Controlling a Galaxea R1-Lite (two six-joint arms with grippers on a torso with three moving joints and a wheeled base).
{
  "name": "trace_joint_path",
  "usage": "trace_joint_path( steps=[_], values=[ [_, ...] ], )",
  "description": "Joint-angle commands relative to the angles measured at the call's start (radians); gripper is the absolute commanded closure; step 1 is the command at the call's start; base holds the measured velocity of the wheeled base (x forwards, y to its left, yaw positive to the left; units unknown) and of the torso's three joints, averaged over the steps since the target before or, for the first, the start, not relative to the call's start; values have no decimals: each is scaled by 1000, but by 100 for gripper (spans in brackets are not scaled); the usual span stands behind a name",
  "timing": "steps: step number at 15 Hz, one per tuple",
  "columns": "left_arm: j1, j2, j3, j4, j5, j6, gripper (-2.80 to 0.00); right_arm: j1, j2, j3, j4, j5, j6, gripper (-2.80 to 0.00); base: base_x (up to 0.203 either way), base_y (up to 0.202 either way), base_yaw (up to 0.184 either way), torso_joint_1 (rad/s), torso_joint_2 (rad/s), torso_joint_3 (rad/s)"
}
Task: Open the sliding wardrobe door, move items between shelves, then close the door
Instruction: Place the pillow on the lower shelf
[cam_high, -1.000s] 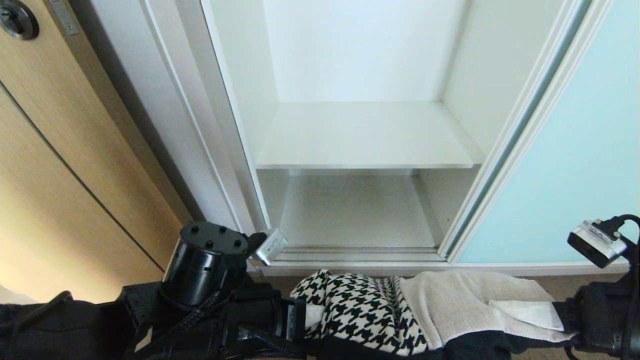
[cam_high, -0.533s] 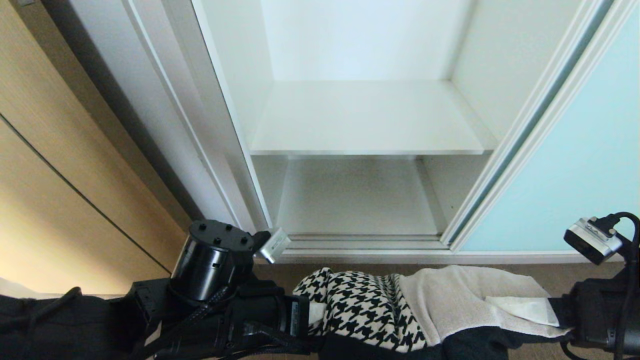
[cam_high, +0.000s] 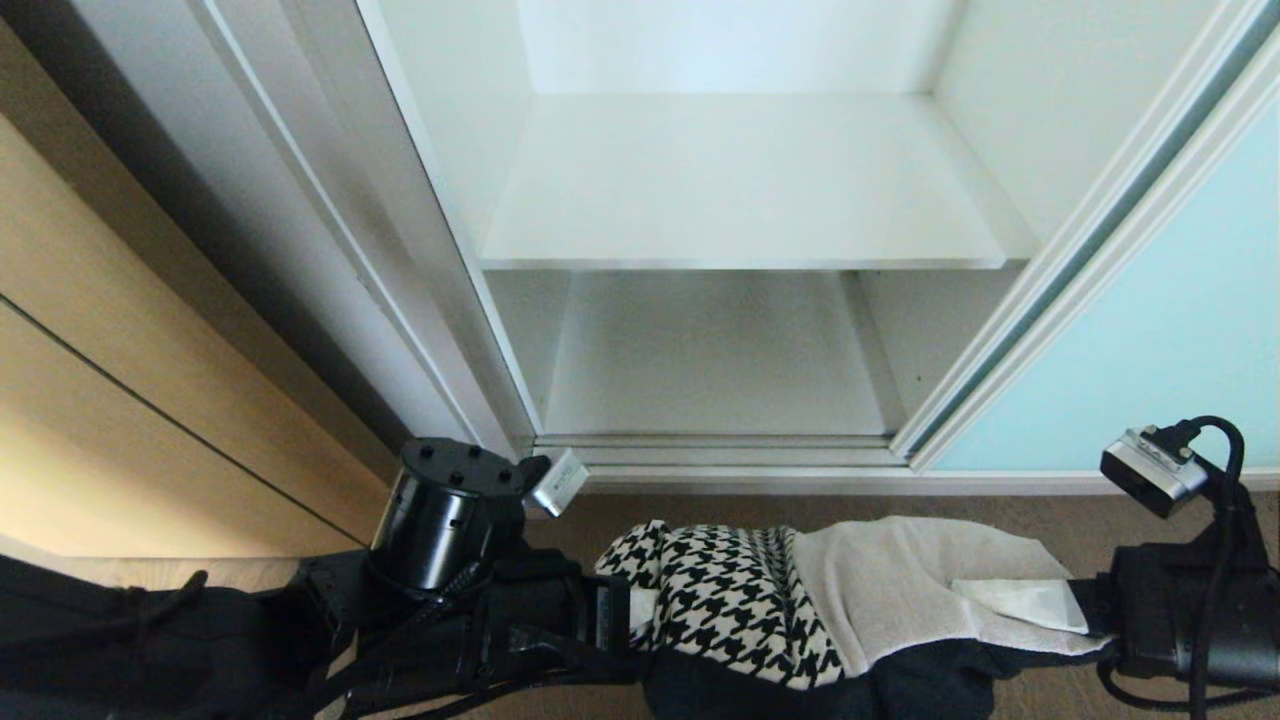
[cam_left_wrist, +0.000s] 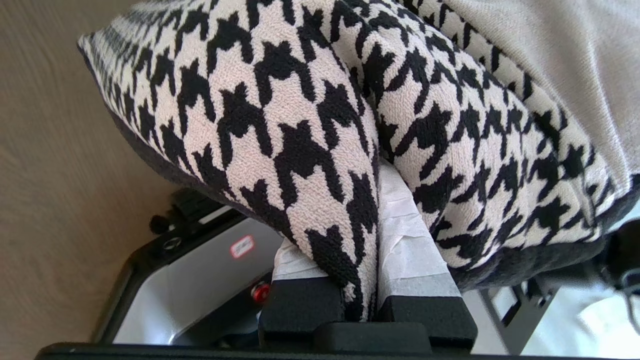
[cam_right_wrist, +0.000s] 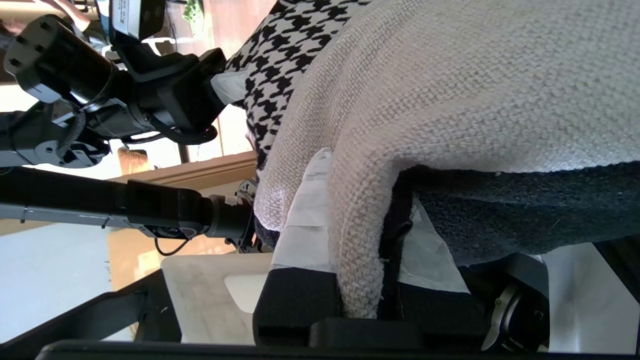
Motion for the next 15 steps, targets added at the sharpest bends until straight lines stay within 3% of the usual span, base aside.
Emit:
trace_joint_path(
  steps=[1, 15],
  values=[
    [0, 24, -2, -9, -1, -11, 0, 0, 24, 3, -24, 5, 4, 0, 0, 0, 0, 3, 2, -203],
    [0, 53, -2, -11, -3, -7, 0, 3, 40, 10, -47, -1, 5, 0, 0, 0, 0, 3, 3, -197]
  ],
)
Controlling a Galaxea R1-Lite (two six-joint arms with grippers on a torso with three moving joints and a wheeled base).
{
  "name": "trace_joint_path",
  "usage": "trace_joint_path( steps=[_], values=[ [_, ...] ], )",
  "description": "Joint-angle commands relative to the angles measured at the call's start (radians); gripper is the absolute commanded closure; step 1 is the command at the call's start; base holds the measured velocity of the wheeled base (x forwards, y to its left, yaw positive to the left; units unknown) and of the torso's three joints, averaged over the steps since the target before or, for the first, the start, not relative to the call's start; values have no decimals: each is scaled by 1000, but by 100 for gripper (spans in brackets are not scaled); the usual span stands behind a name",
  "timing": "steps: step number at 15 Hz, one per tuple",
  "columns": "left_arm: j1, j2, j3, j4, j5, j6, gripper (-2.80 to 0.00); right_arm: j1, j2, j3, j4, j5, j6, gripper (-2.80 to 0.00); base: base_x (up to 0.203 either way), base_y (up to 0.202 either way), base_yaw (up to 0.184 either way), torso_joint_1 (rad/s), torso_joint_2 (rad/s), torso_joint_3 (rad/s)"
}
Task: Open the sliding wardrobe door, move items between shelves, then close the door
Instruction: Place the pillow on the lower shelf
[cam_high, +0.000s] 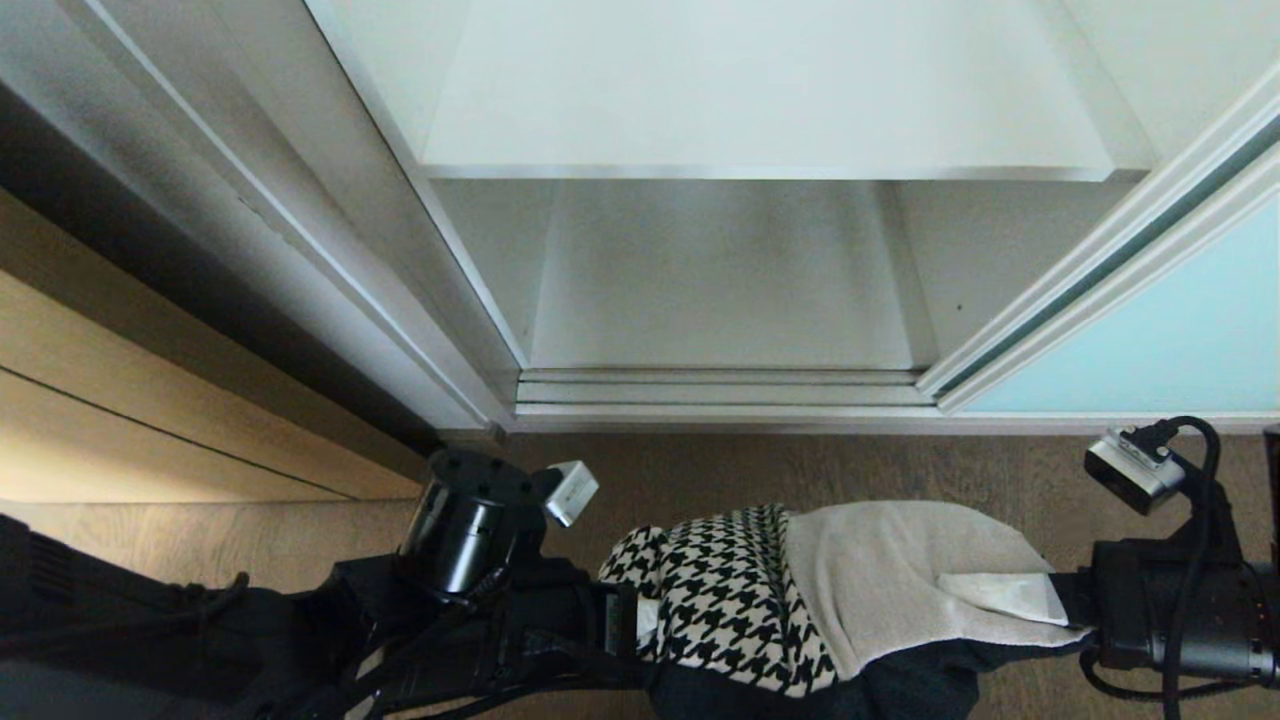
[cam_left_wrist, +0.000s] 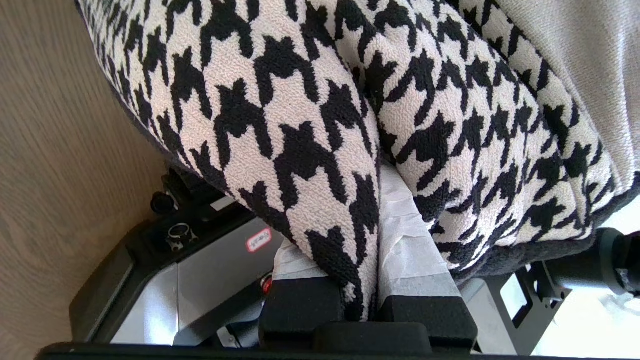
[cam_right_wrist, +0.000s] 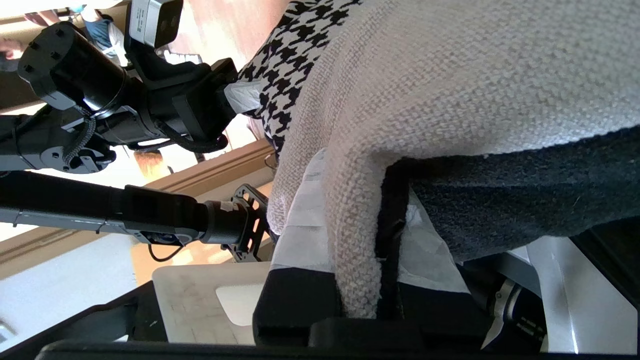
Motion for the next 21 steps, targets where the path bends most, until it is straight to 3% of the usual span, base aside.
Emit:
trace_joint_path(
  steps=[1, 13, 21],
  values=[
    [-1, 3, -3, -3, -1, -3, 0, 0, 1, -1, -1, 5, 3, 0, 0, 0, 0, 9, -4, -200],
    [3, 61, 12, -90, 37, -20, 0, 0, 16, -1, -3, 5, 3, 0, 0, 0, 0, 1, 1, -49],
    [3, 43, 17, -92, 42, -15, 0, 0, 22, -6, -4, 6, 3, 0, 143, 0, 0, 1, 1, 0]
  ],
)
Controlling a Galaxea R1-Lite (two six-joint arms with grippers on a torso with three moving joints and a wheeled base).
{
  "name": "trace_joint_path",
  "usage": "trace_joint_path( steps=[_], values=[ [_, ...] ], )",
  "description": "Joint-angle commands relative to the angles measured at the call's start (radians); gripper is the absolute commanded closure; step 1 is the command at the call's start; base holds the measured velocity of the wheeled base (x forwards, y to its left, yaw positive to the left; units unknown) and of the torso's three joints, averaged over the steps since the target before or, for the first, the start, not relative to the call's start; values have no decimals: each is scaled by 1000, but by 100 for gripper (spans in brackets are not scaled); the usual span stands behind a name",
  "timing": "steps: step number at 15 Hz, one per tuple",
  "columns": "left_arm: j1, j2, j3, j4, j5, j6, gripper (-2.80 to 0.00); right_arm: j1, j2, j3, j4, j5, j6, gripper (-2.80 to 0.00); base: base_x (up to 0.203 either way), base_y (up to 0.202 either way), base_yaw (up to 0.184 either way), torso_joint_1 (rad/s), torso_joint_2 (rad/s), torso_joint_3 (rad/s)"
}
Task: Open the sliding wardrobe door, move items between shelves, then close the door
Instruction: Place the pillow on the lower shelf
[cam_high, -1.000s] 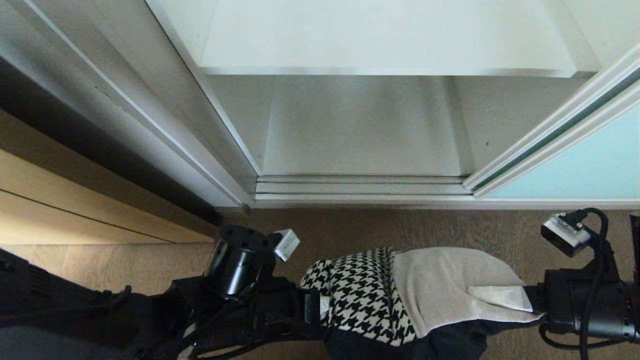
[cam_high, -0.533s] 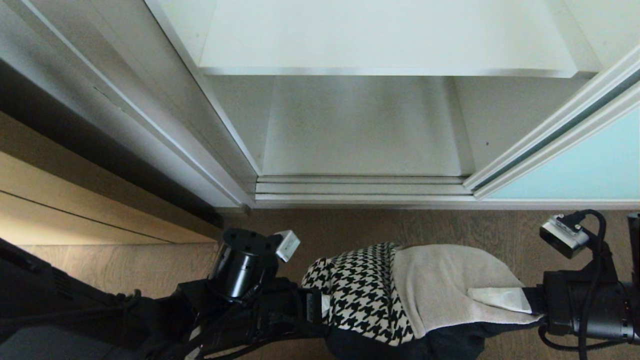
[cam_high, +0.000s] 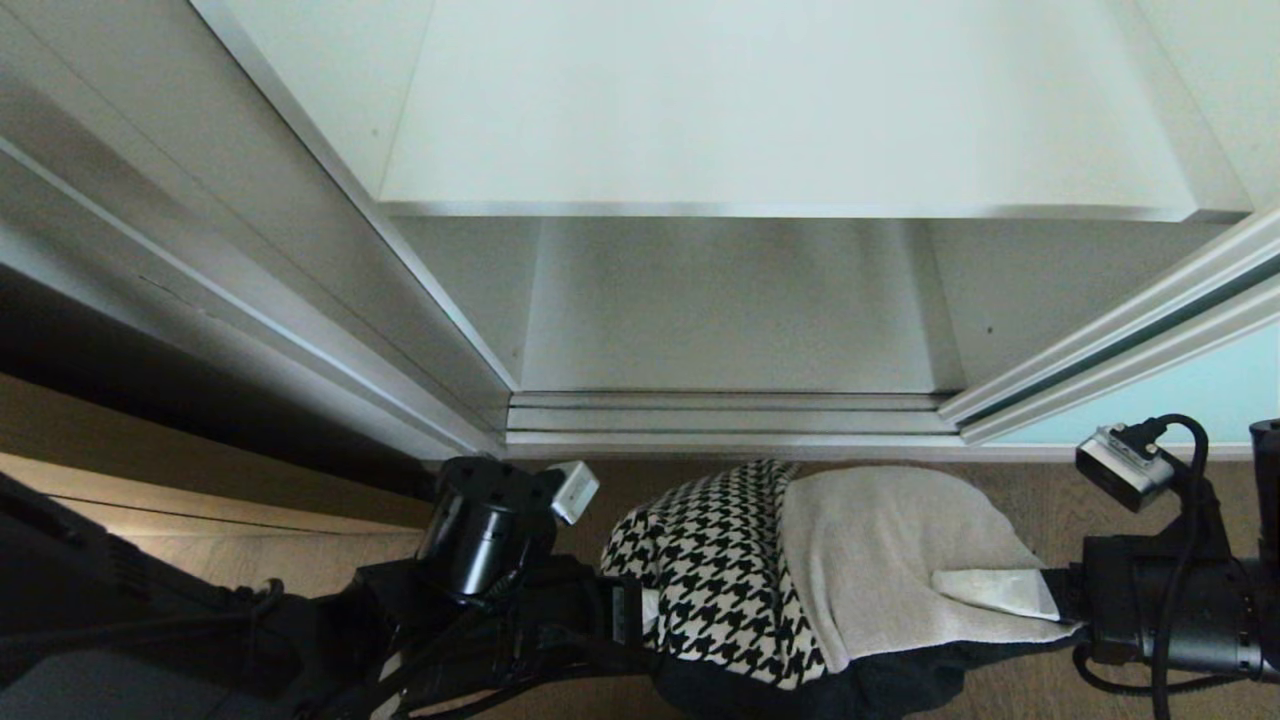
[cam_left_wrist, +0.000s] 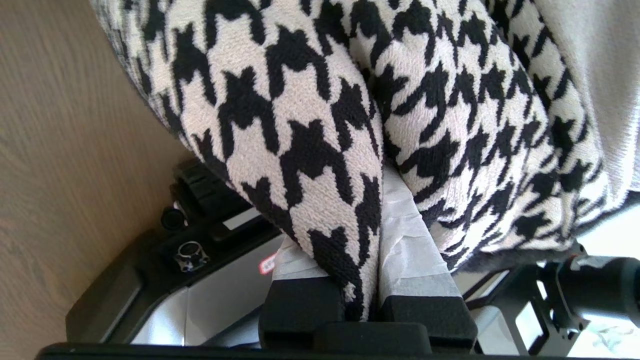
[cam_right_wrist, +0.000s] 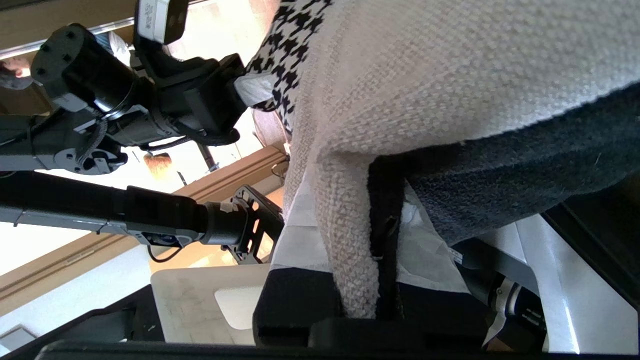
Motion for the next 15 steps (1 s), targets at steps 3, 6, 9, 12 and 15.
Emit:
trace_joint_path(
  steps=[3, 6, 9, 12, 15],
  values=[
    [-8, -22, 4, -23, 59, 19, 0, 0, 29, -7, -11, 4, 3, 0, 0, 0, 0, 0, 0, 0],
    [-8, 25, -45, -37, 87, 24, 0, 0, 95, -31, -79, 1, 2, 0, 0, 0, 0, 0, 0, 0],
    [-3, 79, -113, -61, 161, 23, 0, 0, 199, -103, -121, -55, 0, 0, 0, 0, 0, 0, 0, 0],
    [1, 89, -161, -82, 164, 23, 0, 0, 260, -202, -162, -101, -1, 0, 0, 0, 0, 0, 0, 0],
    [19, 146, -239, -84, 209, 32, 0, -1, 288, -297, -165, -104, 1, 0, 0, 0, 0, 0, 0, 0]
  ],
)
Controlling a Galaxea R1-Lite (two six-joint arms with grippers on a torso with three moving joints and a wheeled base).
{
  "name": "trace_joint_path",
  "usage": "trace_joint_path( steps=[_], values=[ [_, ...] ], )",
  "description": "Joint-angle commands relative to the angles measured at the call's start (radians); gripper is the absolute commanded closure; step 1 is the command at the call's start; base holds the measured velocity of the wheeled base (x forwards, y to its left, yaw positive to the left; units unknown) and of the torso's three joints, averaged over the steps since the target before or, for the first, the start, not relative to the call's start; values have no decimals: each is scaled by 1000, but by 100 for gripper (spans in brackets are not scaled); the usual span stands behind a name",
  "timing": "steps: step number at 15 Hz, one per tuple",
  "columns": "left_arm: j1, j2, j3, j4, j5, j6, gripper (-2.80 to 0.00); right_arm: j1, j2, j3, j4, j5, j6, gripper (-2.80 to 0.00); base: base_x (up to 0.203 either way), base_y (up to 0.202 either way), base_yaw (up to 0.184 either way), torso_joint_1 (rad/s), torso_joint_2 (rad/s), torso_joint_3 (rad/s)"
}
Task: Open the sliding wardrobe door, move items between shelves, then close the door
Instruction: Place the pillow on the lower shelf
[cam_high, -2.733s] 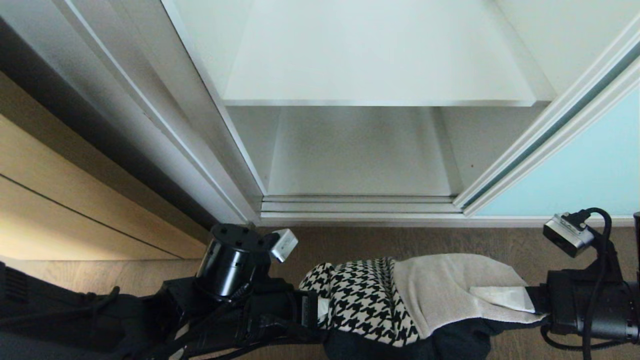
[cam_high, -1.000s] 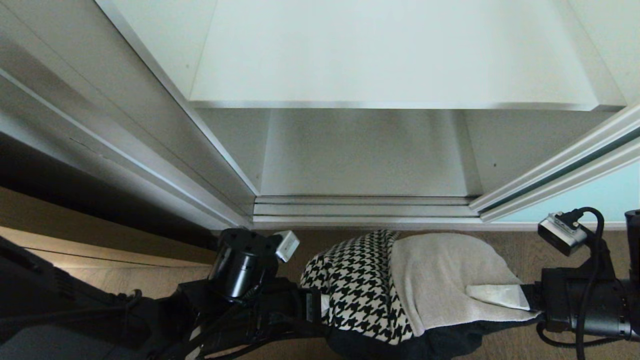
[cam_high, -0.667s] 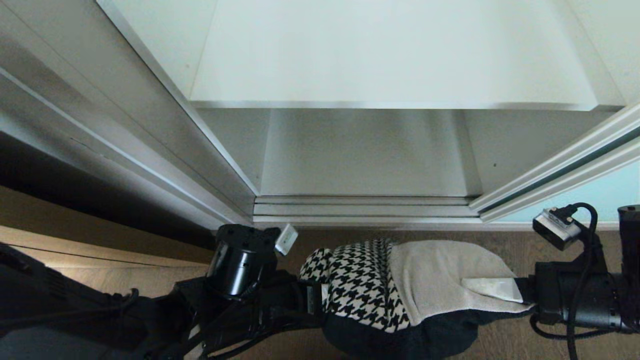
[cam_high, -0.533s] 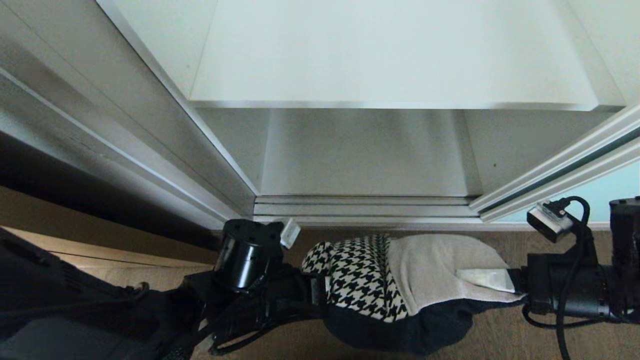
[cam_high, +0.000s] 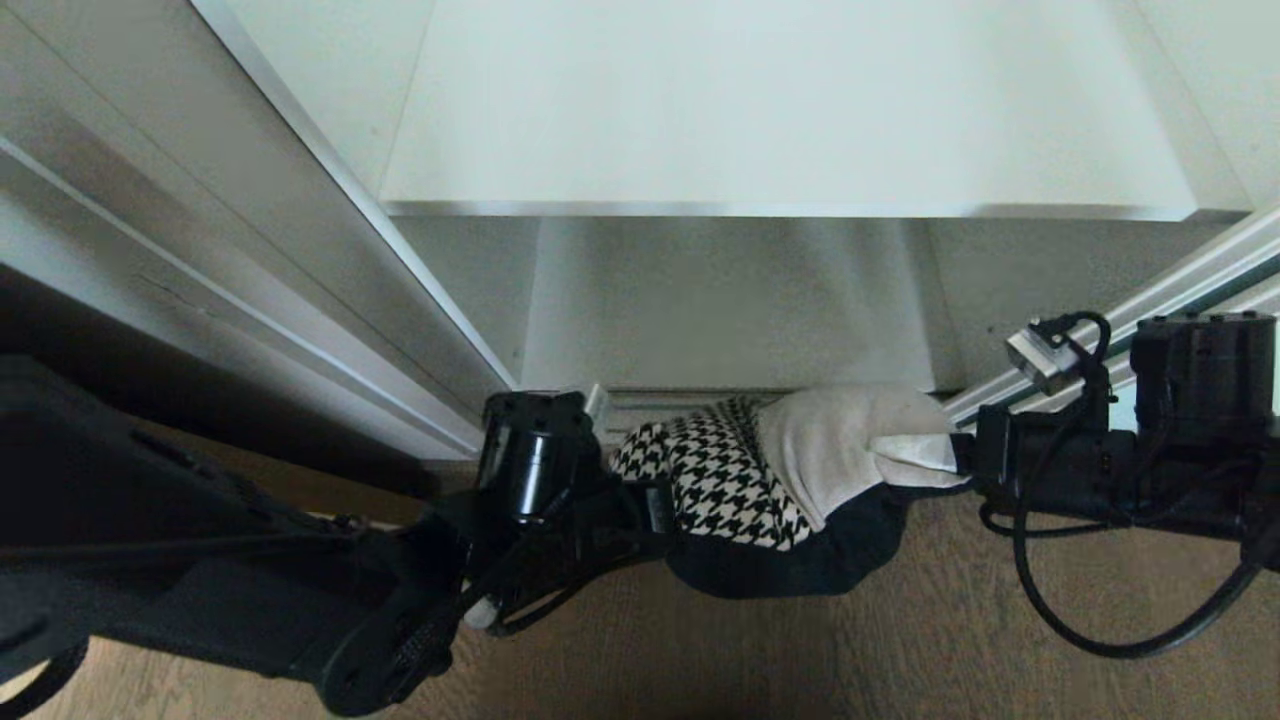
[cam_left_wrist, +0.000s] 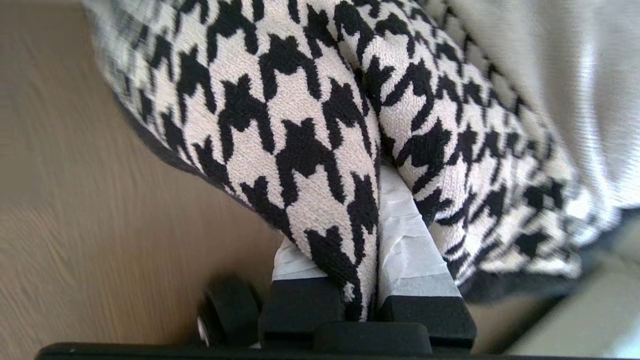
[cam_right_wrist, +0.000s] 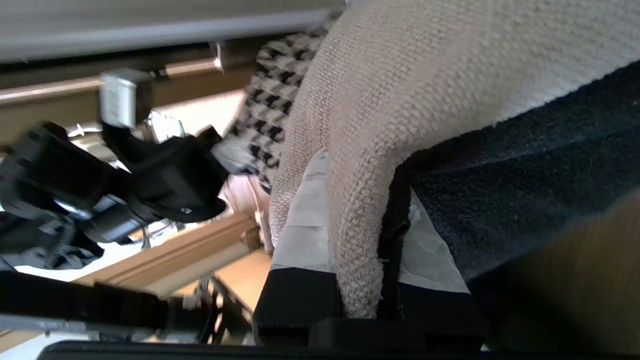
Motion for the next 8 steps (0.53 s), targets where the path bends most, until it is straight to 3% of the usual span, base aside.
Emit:
trace_joint_path(
  steps=[1, 5, 8],
  values=[
    [9, 58, -42, -9, 31, 1, 0, -3, 46, -62, -8, 3, 4, 0, 0, 0, 0, 0, 0, 0],
    [56, 135, -126, -153, 73, 44, 0, -24, 128, -136, -105, 2, 2, 0, 0, 0, 0, 0, 0, 0],
    [92, 115, -190, -154, 74, 76, 0, -37, 144, -203, -140, 3, 2, 0, 0, 0, 0, 0, 0, 0]
  ],
)
